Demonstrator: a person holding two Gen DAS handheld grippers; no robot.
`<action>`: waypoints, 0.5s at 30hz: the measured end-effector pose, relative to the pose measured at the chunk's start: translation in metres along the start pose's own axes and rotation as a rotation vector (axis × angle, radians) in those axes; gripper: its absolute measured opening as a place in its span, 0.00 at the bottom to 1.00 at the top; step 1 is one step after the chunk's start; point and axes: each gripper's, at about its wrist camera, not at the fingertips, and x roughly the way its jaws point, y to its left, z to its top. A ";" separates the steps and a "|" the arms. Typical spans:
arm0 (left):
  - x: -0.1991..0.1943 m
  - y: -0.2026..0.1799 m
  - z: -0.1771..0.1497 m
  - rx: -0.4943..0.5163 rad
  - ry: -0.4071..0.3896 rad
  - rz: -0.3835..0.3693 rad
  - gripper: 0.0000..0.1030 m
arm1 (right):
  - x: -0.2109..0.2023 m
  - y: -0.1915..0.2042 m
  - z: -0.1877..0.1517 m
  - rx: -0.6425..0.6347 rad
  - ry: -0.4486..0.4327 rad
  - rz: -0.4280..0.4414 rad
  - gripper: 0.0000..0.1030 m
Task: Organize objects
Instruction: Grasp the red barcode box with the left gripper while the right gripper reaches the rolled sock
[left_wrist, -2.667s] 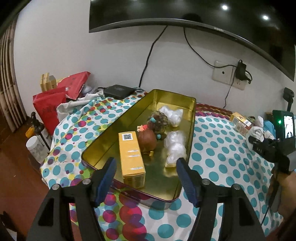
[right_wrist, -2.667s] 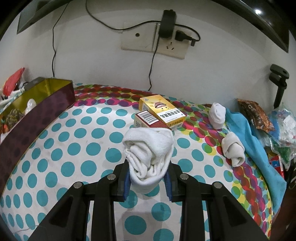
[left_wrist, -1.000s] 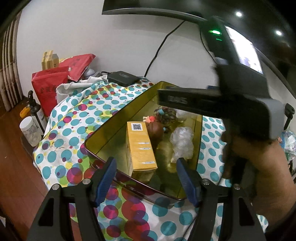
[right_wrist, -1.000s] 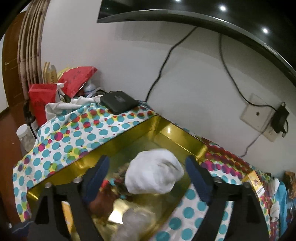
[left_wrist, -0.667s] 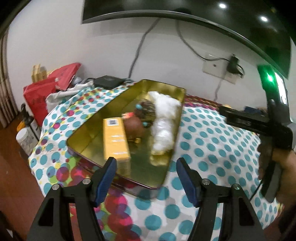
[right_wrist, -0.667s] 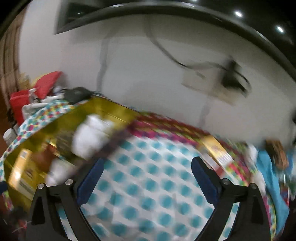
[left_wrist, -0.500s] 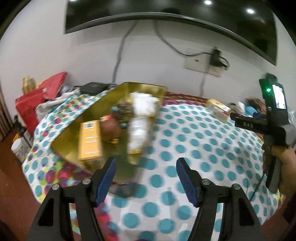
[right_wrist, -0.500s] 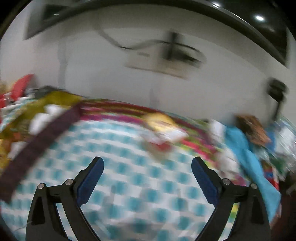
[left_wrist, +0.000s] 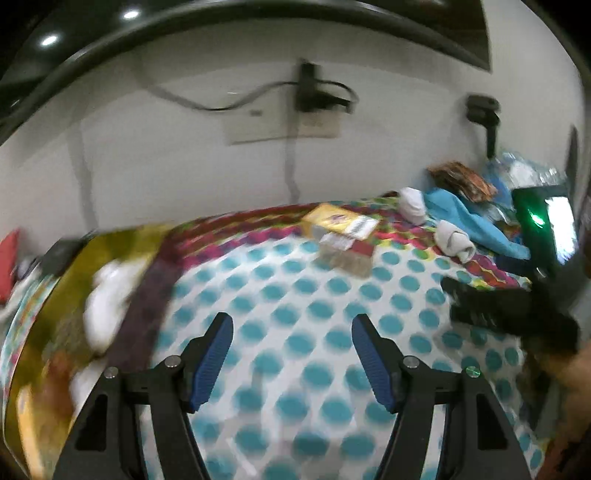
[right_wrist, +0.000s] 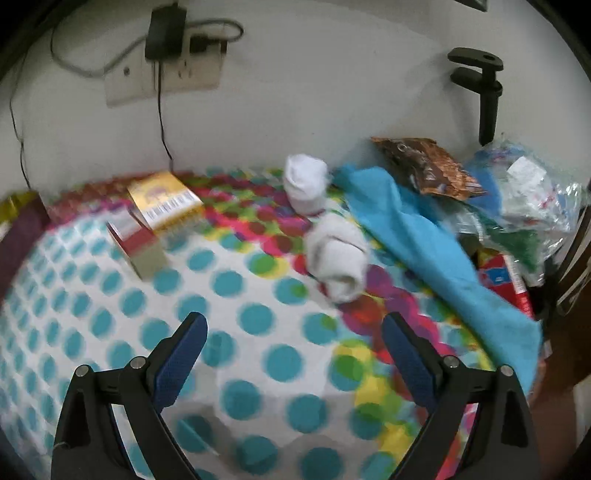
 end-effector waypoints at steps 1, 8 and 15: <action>0.012 -0.007 0.007 0.030 0.010 -0.012 0.67 | 0.001 -0.006 -0.003 -0.009 0.009 0.001 0.92; 0.089 -0.057 0.039 0.269 0.077 -0.051 0.73 | 0.008 -0.047 -0.016 0.156 0.081 0.112 0.94; 0.133 -0.053 0.058 0.336 0.143 -0.045 0.73 | 0.015 -0.051 -0.016 0.189 0.103 0.169 0.97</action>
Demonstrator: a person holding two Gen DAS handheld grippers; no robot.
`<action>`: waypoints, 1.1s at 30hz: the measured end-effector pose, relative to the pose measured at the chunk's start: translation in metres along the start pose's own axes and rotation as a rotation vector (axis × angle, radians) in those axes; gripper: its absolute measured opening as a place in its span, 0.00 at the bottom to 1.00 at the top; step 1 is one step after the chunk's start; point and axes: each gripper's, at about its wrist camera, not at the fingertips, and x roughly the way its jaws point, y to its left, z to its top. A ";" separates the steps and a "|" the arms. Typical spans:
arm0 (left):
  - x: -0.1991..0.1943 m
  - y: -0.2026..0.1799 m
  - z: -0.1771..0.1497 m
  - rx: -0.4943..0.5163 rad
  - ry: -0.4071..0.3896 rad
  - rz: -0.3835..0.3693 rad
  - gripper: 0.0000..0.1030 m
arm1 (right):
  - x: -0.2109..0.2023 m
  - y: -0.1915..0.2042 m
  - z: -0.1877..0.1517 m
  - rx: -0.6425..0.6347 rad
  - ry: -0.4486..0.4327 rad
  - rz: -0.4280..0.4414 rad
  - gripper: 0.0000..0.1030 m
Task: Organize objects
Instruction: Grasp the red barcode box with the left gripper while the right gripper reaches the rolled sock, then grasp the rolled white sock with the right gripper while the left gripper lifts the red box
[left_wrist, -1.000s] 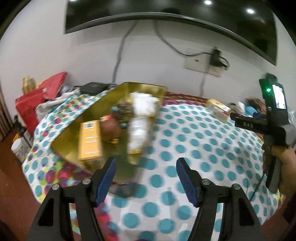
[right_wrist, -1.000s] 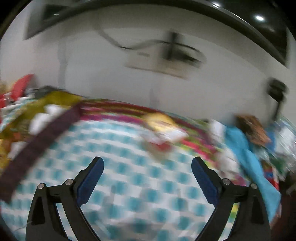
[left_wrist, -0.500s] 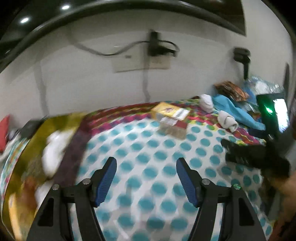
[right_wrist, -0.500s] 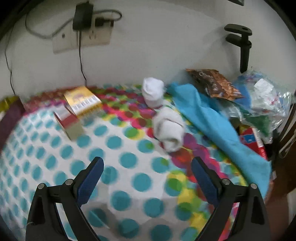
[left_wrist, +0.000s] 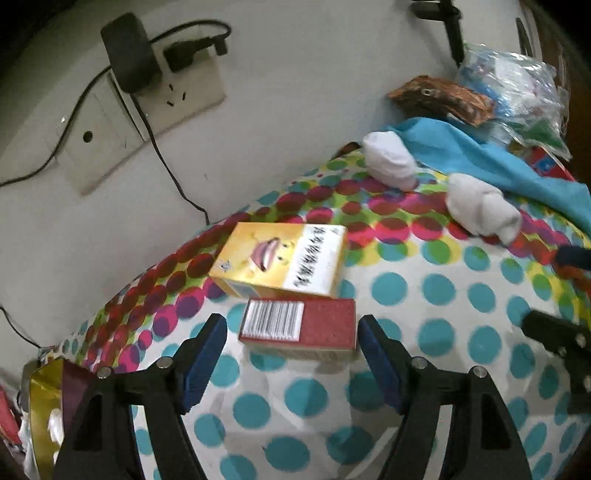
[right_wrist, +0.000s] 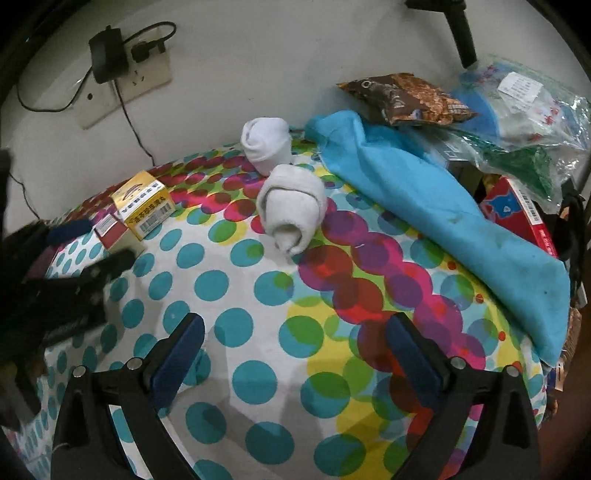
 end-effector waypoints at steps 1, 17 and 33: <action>0.004 0.003 0.002 -0.008 0.008 -0.015 0.74 | 0.000 0.000 0.000 0.000 0.000 0.002 0.97; -0.068 0.013 -0.039 -0.212 -0.075 -0.077 0.64 | -0.001 -0.002 0.002 0.016 -0.007 0.013 0.96; -0.147 -0.011 -0.138 -0.410 -0.079 -0.080 0.64 | 0.045 0.012 0.064 -0.029 -0.013 -0.113 0.32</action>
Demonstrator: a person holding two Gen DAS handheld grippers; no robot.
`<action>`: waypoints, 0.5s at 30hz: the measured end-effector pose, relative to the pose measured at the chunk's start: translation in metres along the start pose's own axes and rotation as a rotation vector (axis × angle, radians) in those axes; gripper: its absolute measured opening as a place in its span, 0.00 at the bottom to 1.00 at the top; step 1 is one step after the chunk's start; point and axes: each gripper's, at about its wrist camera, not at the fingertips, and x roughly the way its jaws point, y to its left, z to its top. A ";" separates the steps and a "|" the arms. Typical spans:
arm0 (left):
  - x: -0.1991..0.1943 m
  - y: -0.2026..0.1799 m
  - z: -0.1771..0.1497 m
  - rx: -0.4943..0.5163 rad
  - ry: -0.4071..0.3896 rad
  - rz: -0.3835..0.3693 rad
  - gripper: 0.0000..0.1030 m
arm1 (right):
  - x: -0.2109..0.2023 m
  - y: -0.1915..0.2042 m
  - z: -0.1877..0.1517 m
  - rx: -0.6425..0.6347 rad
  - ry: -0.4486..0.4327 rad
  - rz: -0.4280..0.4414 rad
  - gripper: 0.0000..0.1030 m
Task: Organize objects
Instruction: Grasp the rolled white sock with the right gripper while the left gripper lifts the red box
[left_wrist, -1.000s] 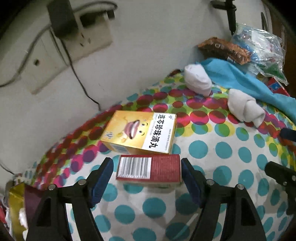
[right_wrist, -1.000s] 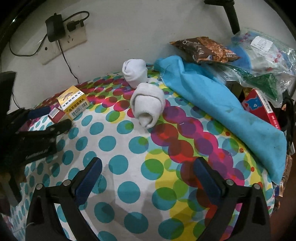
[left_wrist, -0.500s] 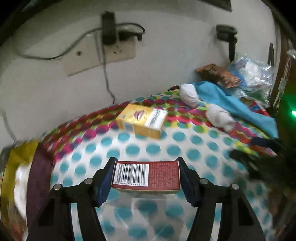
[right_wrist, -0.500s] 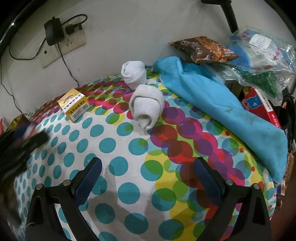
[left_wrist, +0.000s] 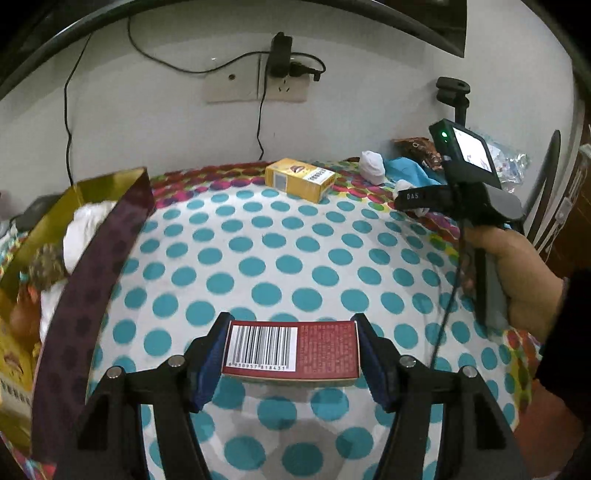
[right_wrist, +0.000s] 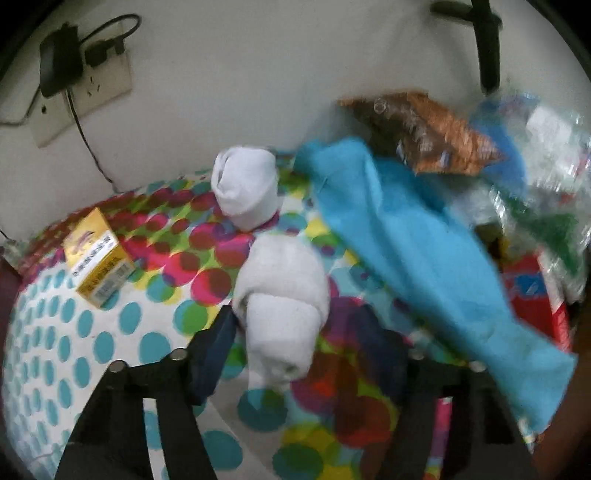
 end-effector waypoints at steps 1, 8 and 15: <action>-0.002 0.000 -0.003 0.002 0.000 0.006 0.64 | -0.001 0.005 0.001 -0.019 -0.010 -0.003 0.28; -0.022 0.009 -0.007 -0.040 -0.045 0.045 0.64 | -0.033 0.037 -0.014 -0.122 -0.130 -0.022 0.21; -0.036 0.035 -0.010 -0.121 -0.051 0.133 0.64 | -0.066 0.077 -0.049 -0.179 -0.155 0.077 0.21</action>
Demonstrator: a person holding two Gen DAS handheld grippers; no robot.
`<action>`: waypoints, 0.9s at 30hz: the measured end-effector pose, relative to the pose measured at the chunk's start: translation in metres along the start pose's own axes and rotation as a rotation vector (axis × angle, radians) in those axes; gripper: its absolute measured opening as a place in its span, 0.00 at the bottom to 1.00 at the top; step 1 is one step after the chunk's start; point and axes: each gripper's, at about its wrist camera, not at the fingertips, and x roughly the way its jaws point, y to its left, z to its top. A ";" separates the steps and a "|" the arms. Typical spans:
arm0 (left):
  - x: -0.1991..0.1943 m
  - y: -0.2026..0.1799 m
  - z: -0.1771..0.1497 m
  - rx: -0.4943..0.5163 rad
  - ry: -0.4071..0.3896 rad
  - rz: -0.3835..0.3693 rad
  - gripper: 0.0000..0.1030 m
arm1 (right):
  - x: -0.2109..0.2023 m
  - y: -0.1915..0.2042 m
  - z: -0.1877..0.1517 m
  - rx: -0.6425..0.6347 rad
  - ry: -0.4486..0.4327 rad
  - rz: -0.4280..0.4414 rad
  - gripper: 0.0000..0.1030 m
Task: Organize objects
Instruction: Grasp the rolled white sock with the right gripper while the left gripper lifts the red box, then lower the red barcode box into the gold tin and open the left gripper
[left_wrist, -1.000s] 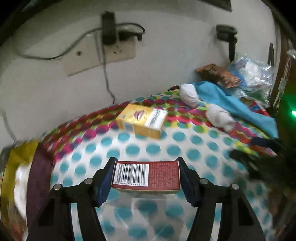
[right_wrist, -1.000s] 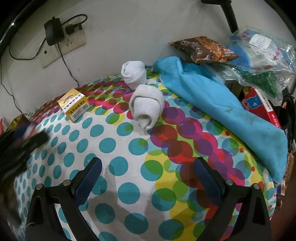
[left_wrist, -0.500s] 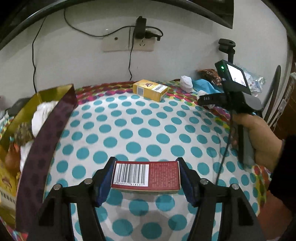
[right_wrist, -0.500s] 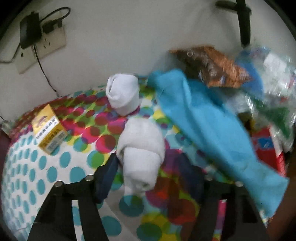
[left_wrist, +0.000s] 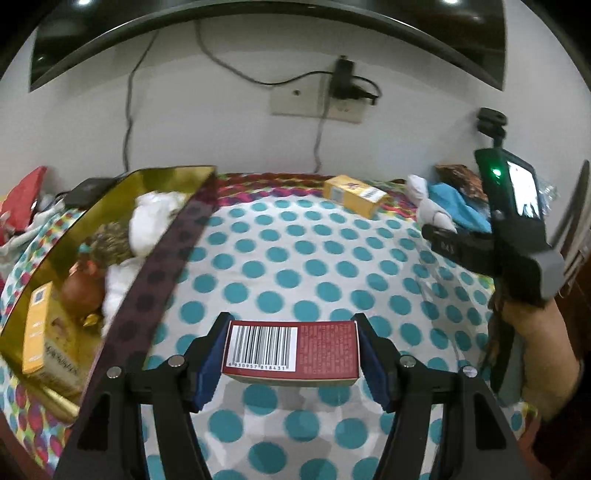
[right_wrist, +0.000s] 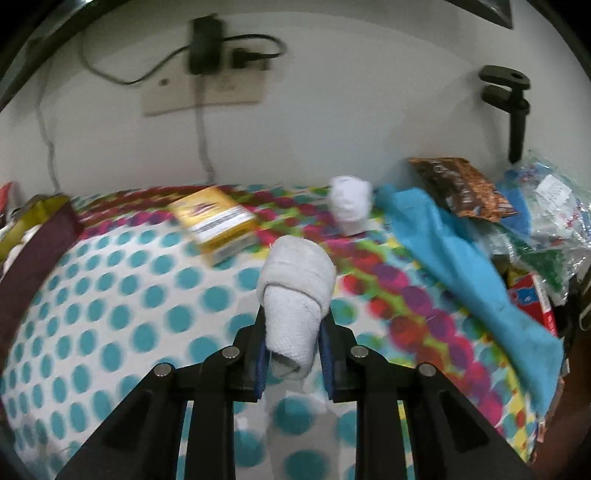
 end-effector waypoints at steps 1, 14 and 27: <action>-0.002 0.003 -0.002 -0.008 0.003 0.005 0.64 | -0.003 0.008 -0.002 -0.003 -0.002 0.004 0.21; -0.038 0.045 -0.013 -0.102 -0.009 0.103 0.64 | -0.045 0.072 -0.032 -0.080 -0.045 0.083 0.21; -0.049 0.127 0.004 -0.160 -0.028 0.258 0.64 | -0.050 0.087 -0.036 -0.127 -0.046 0.080 0.21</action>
